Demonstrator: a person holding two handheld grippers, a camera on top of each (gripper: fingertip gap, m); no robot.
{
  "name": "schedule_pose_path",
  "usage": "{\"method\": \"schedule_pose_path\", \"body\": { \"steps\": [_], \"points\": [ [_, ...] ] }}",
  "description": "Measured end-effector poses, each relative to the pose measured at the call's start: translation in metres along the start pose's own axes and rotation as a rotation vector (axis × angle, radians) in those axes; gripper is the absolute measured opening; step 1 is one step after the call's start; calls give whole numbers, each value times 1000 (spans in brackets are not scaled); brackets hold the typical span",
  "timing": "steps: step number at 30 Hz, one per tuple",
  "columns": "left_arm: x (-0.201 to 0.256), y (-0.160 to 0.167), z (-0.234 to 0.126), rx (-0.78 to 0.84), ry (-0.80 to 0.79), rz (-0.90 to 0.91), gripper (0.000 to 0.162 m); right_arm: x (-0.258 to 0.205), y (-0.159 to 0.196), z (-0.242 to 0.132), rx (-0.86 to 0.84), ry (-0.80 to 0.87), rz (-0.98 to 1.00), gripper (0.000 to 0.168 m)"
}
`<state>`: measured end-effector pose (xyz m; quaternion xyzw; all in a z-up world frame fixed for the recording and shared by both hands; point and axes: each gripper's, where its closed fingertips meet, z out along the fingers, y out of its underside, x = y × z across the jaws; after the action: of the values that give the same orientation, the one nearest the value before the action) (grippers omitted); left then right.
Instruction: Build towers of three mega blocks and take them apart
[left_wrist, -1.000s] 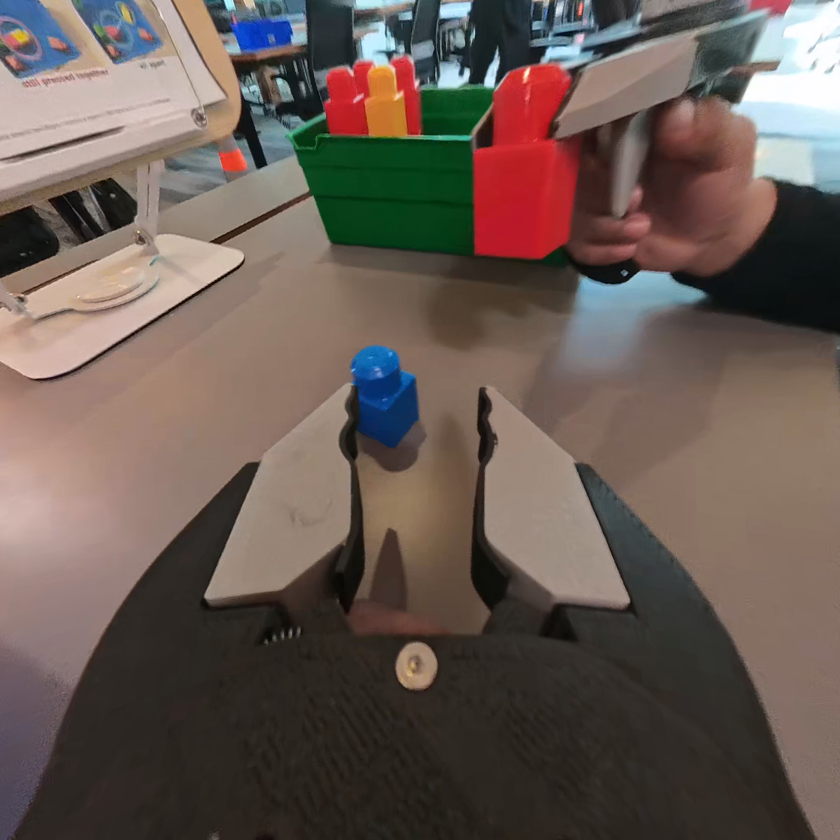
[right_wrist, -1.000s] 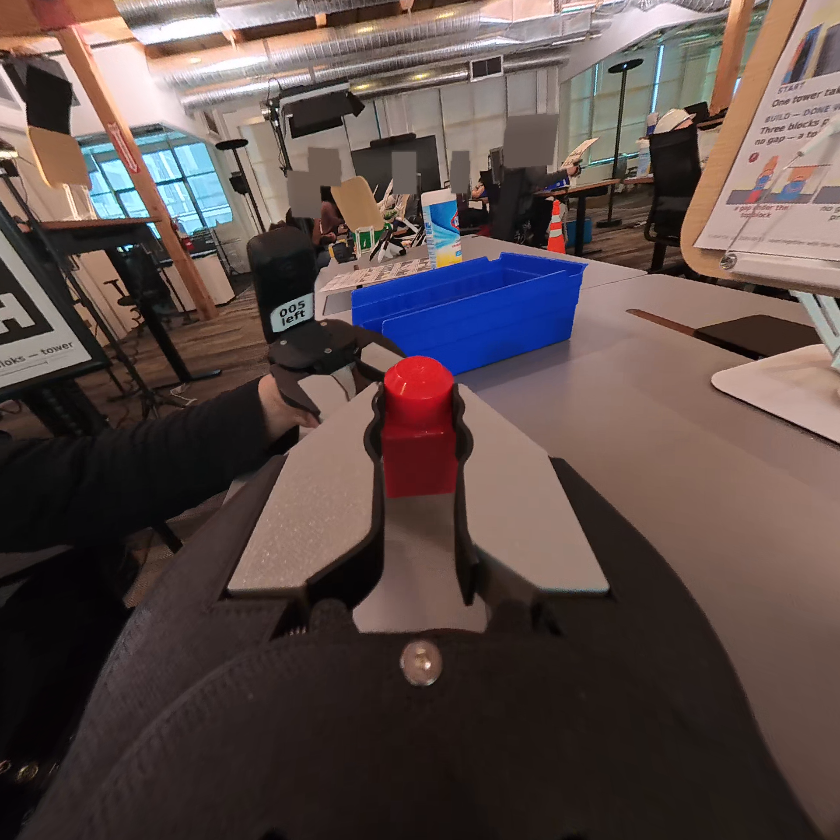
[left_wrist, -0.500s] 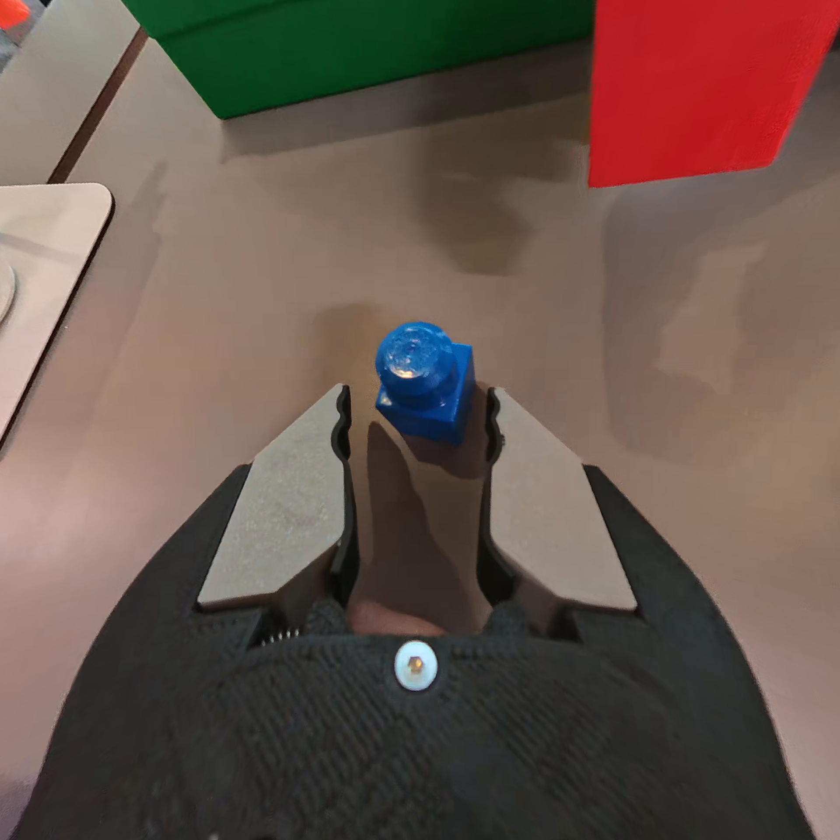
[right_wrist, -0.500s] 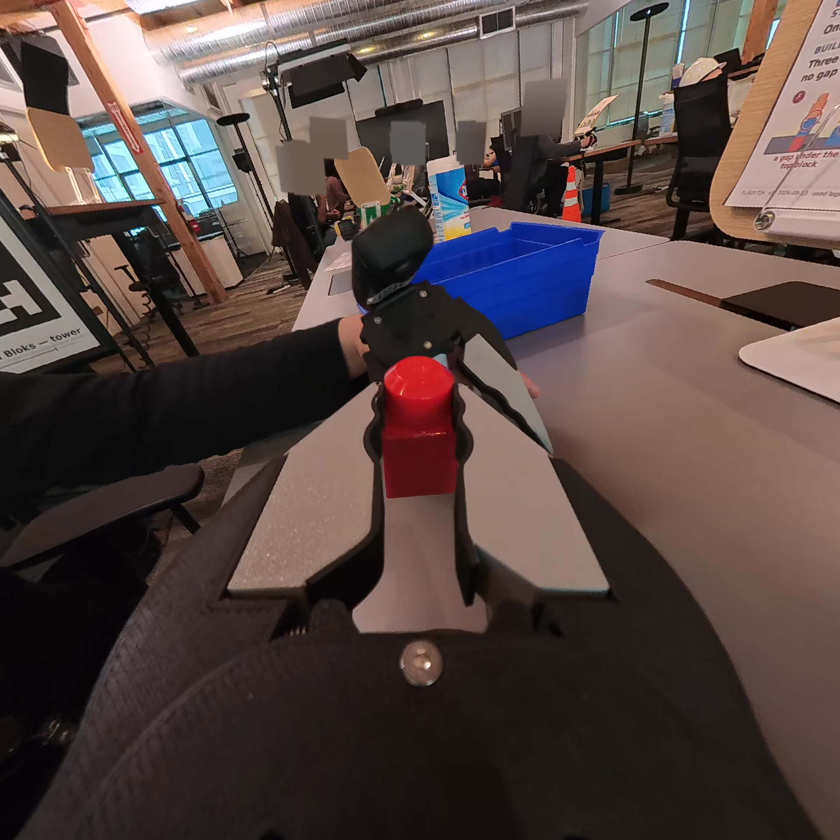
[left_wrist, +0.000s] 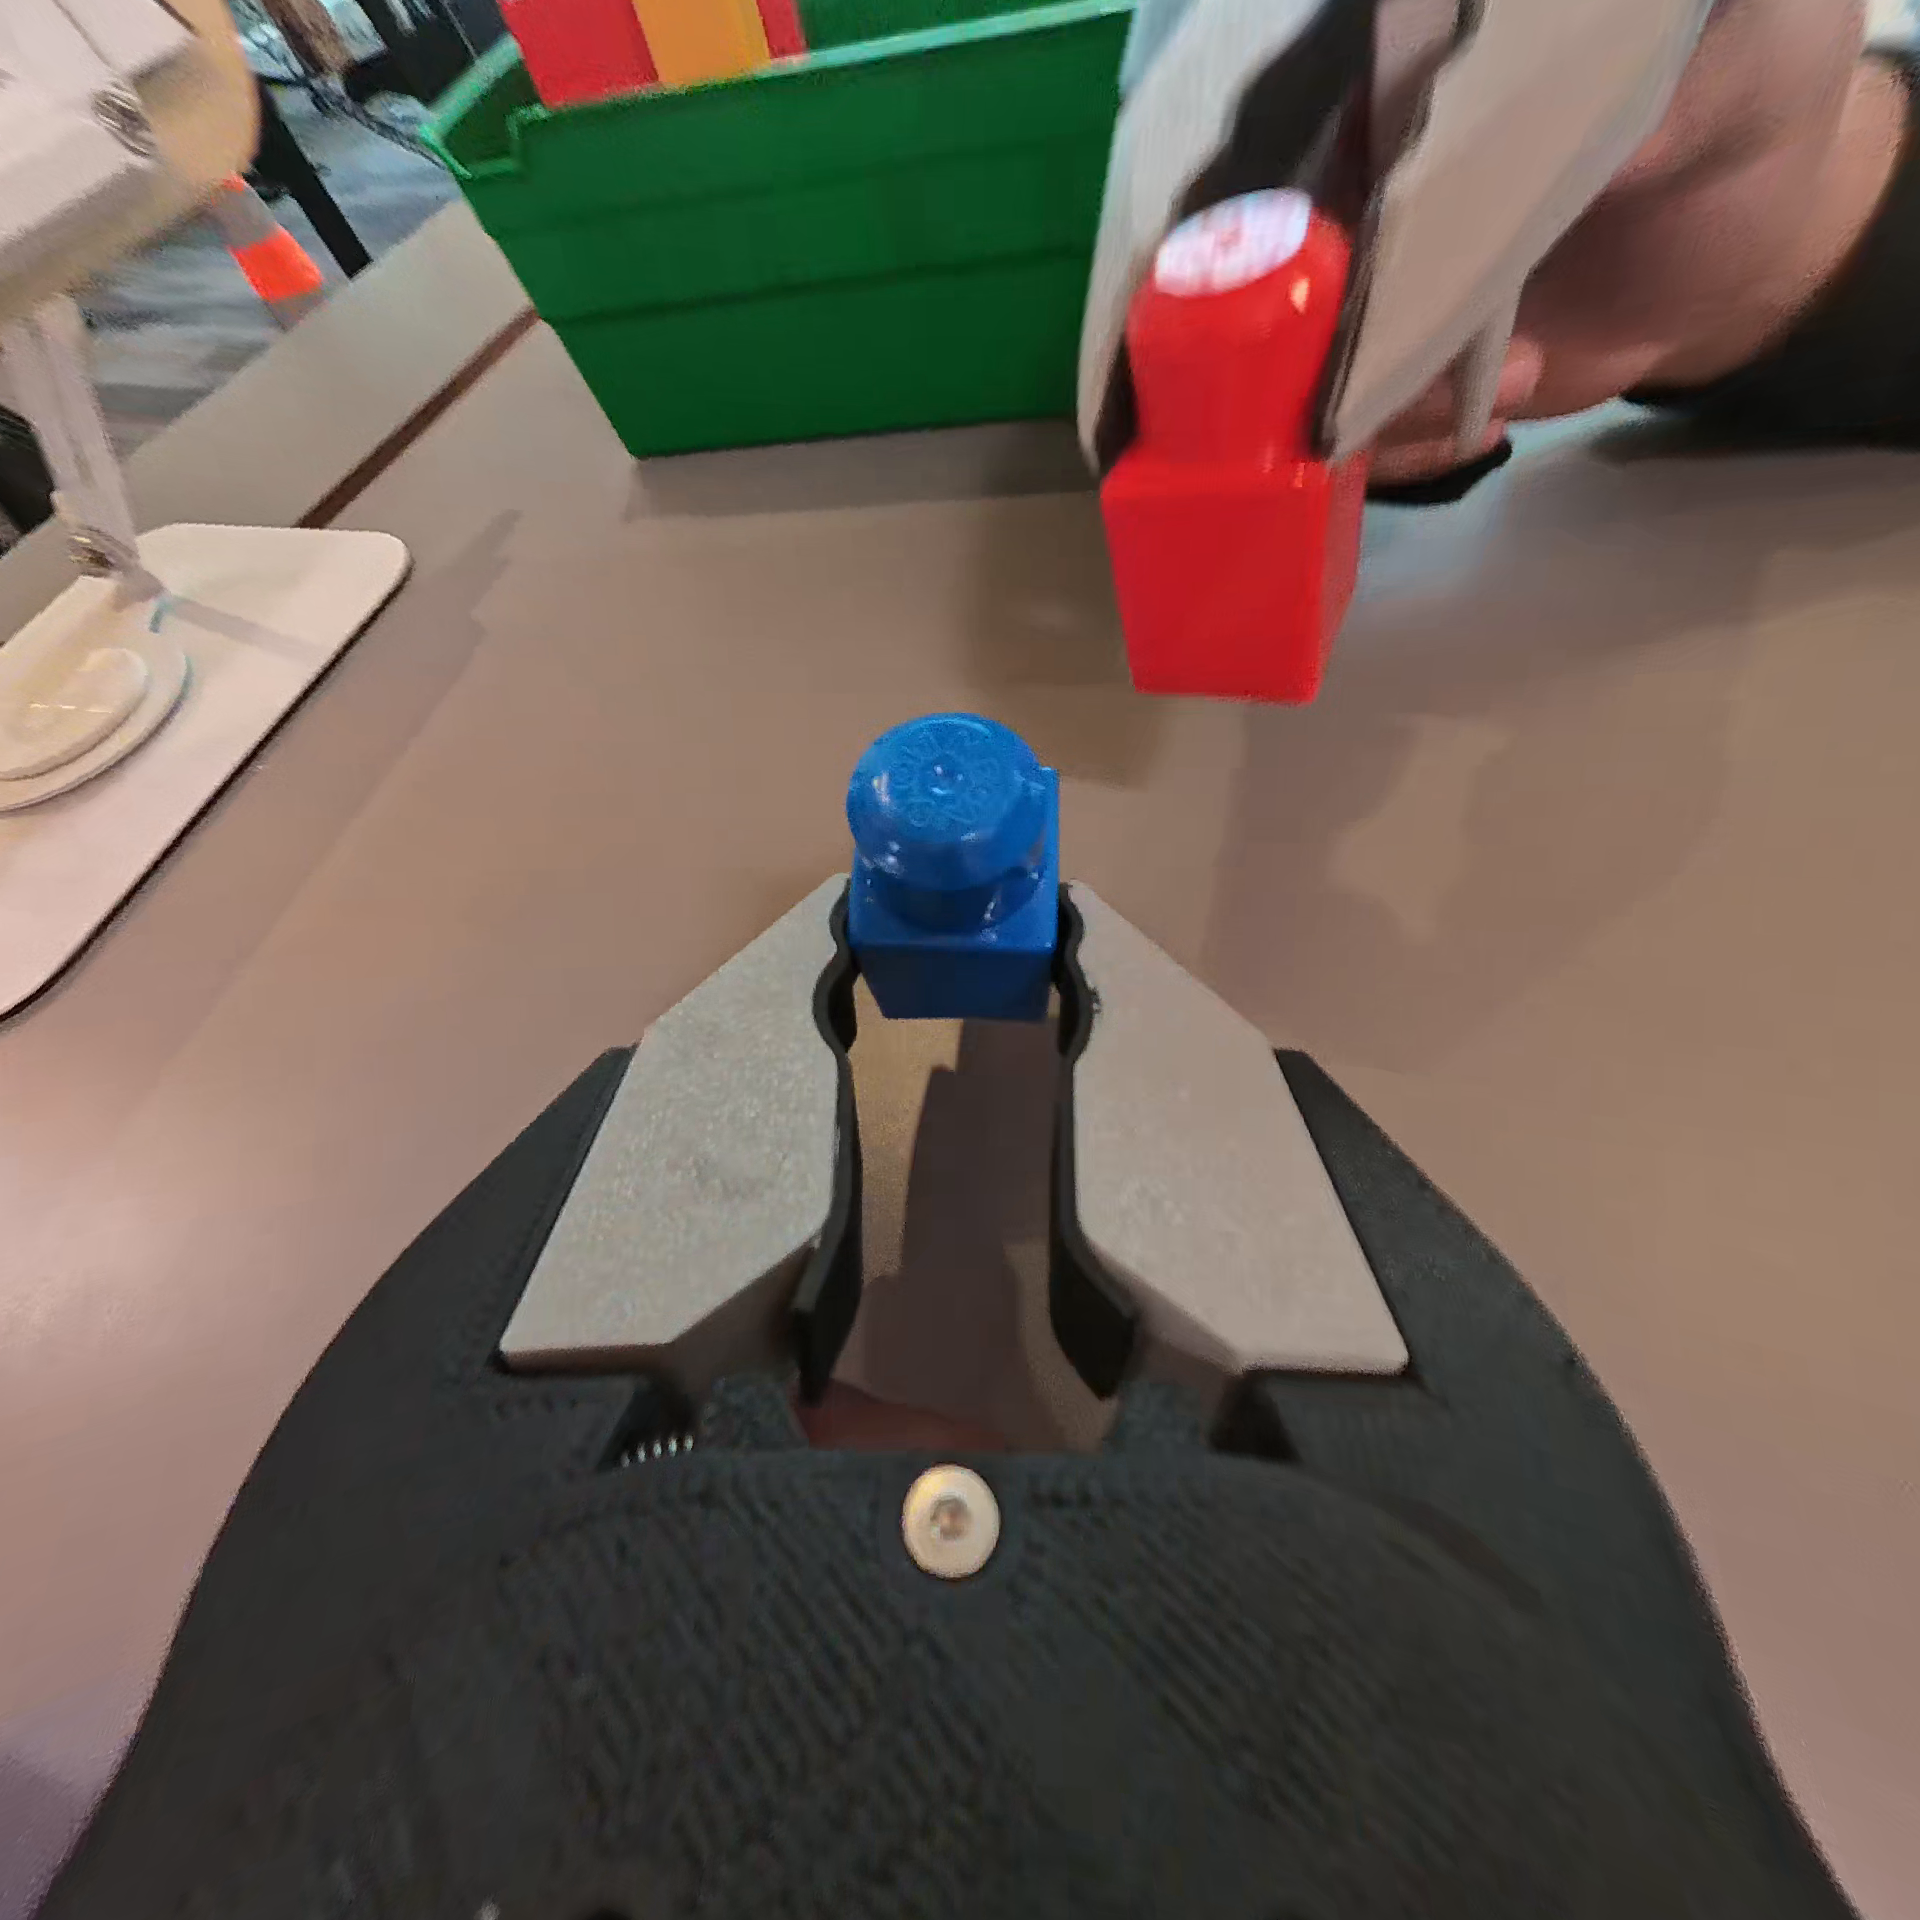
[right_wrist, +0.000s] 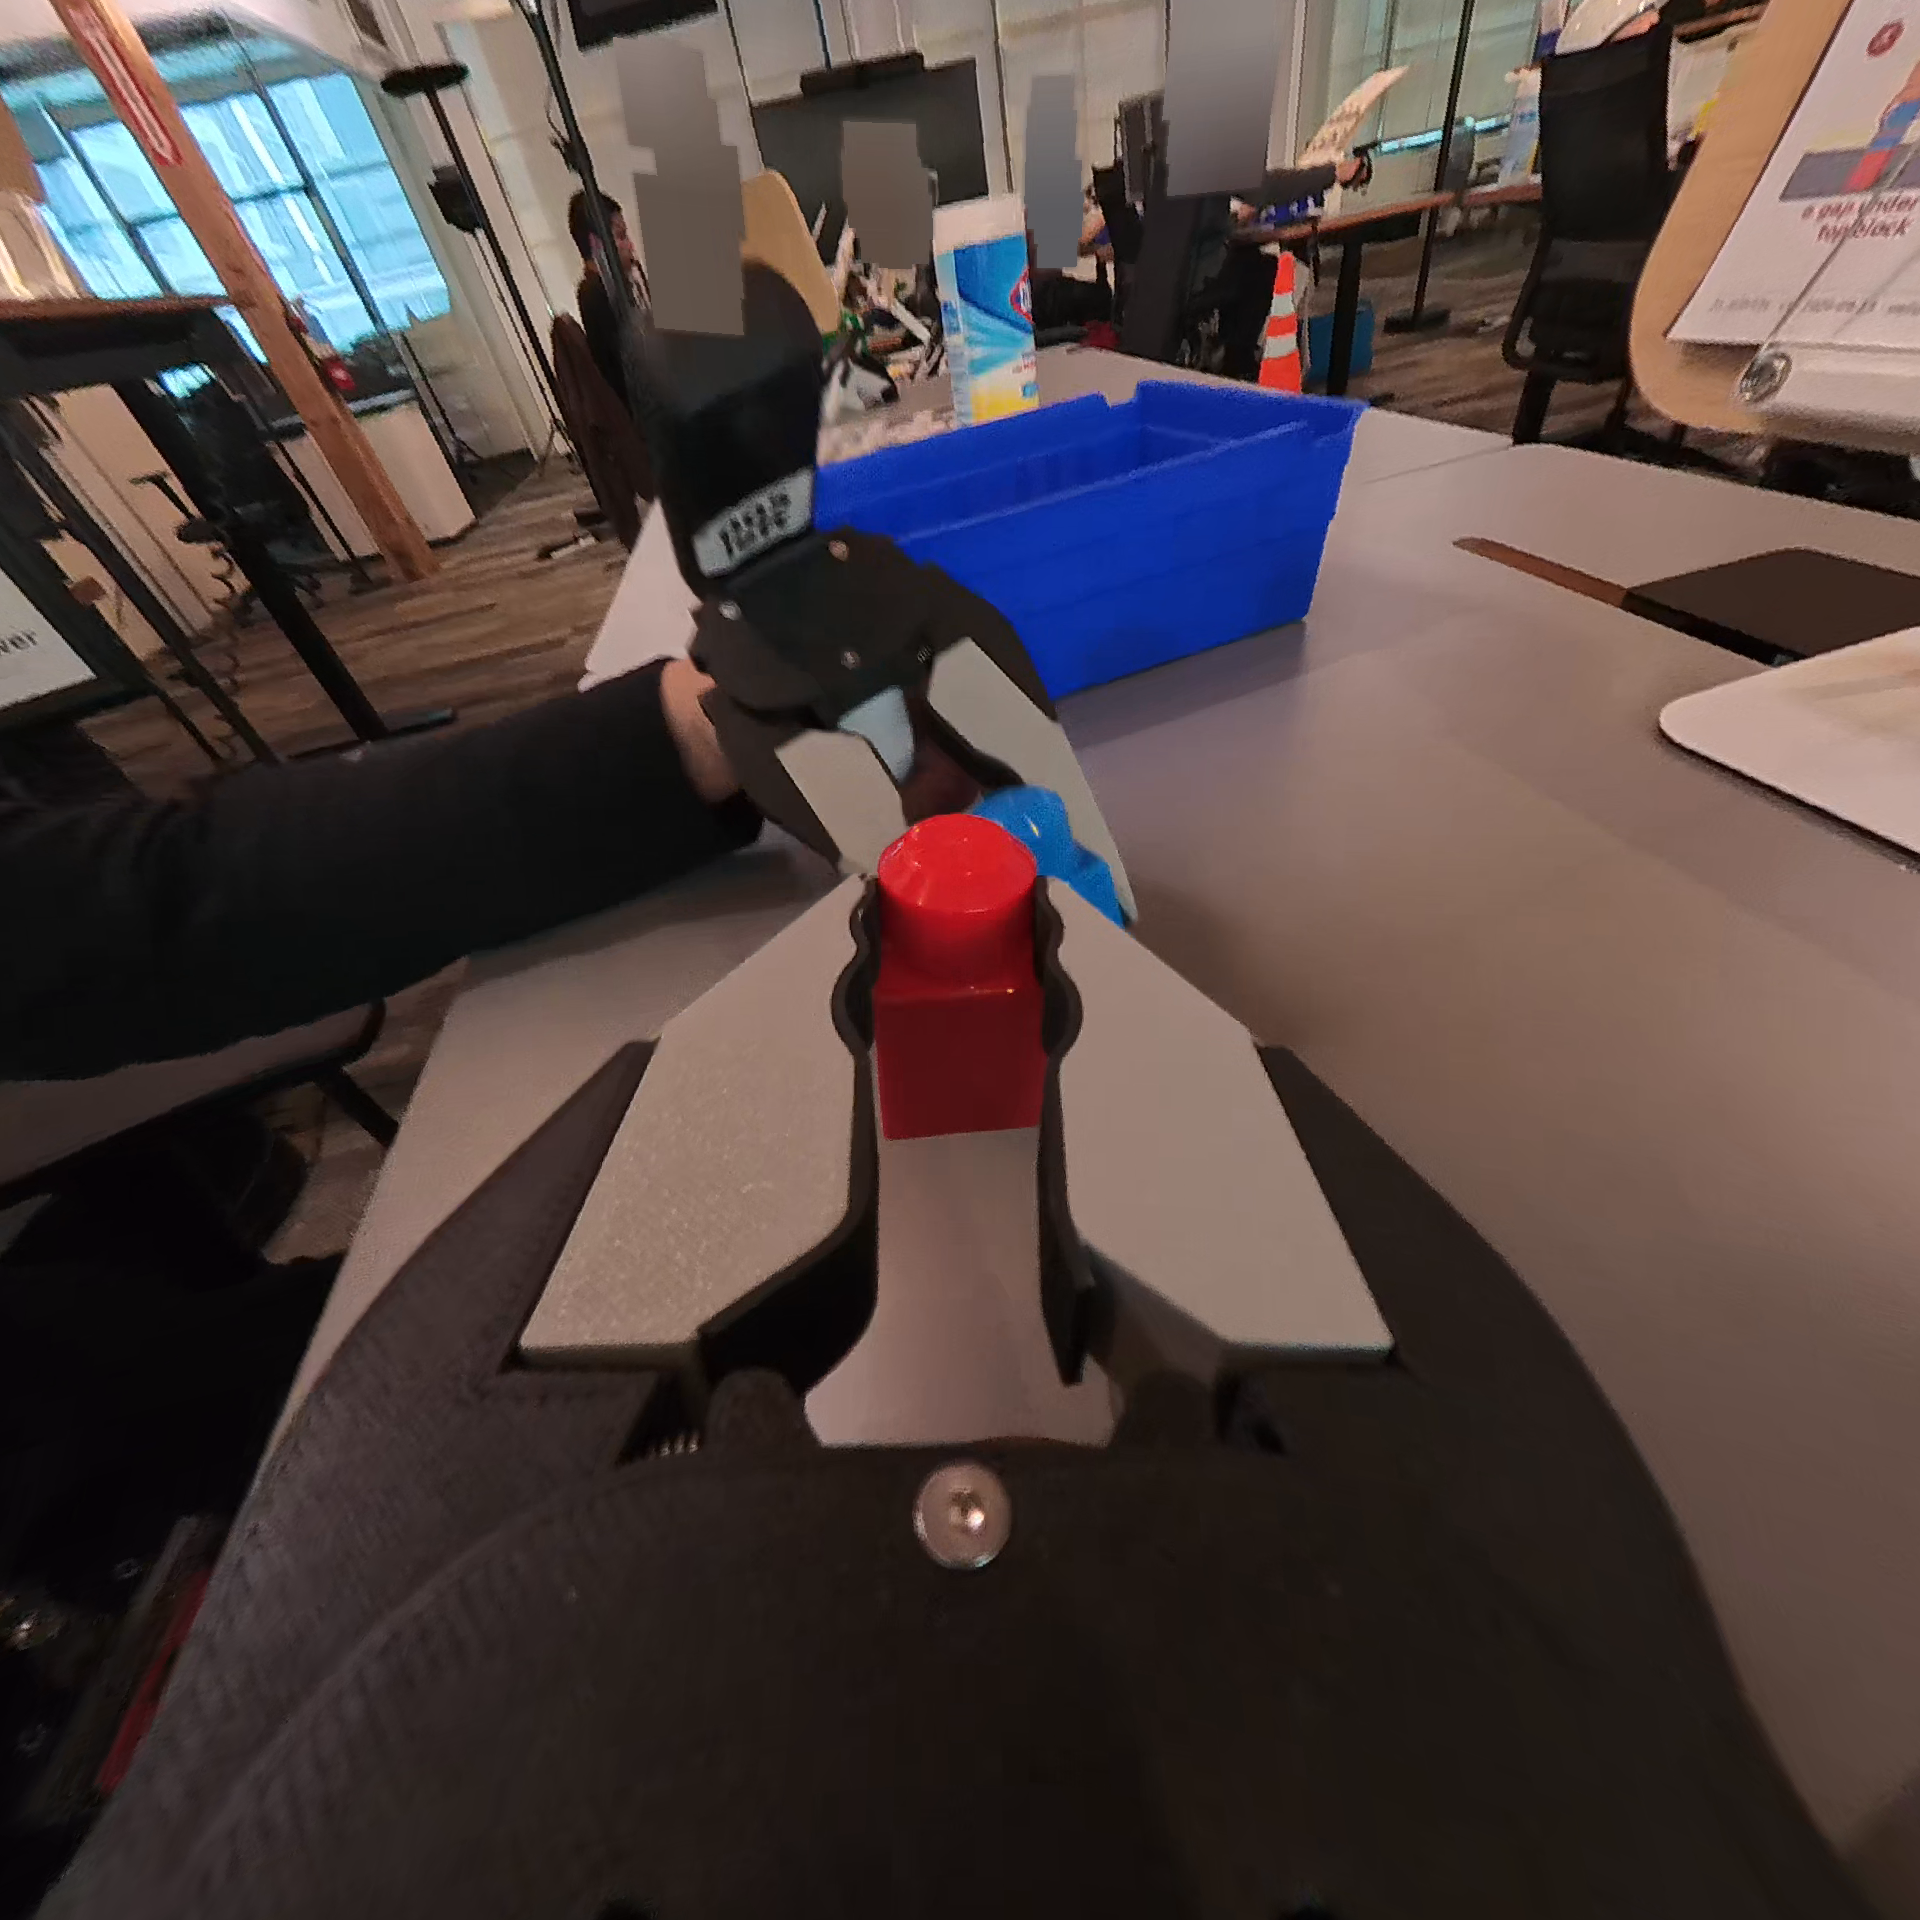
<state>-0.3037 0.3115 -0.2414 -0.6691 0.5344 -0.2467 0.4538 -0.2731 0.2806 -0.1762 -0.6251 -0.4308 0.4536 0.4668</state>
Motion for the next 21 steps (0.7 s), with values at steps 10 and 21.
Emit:
{"method": "schedule_pose_path", "body": {
  "steps": [10, 21],
  "points": [
    [-19, -37, -31, 310, -136, -82, 34, -4, 38, 20, -188, 20, -101, 26],
    [-5, -41, -26, 322, -105, -56, 34, -2, 43, 21, -205, 30, -102, 26]
  ]
}}
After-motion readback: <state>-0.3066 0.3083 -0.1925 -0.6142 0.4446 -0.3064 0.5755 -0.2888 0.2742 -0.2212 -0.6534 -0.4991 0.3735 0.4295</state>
